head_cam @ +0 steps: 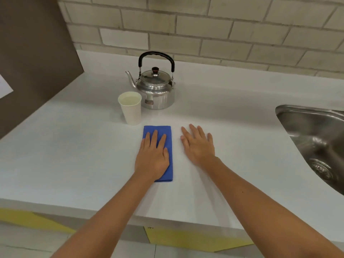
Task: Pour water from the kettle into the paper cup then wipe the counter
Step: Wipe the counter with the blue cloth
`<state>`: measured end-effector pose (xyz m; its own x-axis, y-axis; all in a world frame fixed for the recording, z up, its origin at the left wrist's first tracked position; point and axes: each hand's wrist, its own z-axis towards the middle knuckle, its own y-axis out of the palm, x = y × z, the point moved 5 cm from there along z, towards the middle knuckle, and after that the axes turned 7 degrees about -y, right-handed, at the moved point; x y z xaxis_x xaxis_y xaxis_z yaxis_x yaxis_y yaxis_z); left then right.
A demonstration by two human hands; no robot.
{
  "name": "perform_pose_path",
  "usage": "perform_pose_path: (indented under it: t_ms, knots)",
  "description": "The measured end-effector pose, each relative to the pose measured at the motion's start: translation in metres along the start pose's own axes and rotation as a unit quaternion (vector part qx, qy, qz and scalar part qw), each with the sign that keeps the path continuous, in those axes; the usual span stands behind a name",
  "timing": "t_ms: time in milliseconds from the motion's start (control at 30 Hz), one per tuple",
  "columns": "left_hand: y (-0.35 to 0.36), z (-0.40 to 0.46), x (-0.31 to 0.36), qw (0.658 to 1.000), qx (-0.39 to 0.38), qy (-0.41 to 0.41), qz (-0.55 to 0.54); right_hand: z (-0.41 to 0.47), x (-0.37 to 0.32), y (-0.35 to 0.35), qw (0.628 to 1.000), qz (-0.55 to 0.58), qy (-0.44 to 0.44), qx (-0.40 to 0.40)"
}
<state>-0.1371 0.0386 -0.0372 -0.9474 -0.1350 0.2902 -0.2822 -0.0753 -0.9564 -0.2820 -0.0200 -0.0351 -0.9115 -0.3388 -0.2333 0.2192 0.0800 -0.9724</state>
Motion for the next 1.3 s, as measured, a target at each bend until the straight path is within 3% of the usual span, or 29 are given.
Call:
perform_pose_path:
  t_ms: [300, 533, 800, 1033, 1167, 1300]
  knots:
    - [0.003, 0.048, 0.02, 0.998, -0.032, -0.041, 0.025, 0.002, -0.011, -0.01, 0.999, 0.033, 0.021, -0.018]
    - [-0.004, 0.054, 0.019, 0.998, -0.056, 0.006, 0.014, 0.006, -0.01, -0.015, 0.996, 0.067, 0.047, -0.029]
    - [-0.025, -0.027, -0.073, 0.996, 0.016, -0.078, -0.032, 0.007, -0.044, -0.001, 0.994, 0.011, 0.107, -0.015]
    - [-0.063, 0.008, -0.158, 0.988, 0.036, -0.152, 0.012, 0.005, -0.038, 0.0, 0.996, -0.037, 0.083, -0.001]
    - [-0.044, -0.007, -0.122, 0.979, 0.04, -0.193, 0.058, 0.001, -0.03, -0.004, 0.998, -0.009, 0.058, 0.022]
    - [-0.012, -0.026, -0.037, 0.992, 0.02, -0.118, 0.045, 0.003, -0.027, -0.008, 0.998, 0.017, 0.052, 0.02]
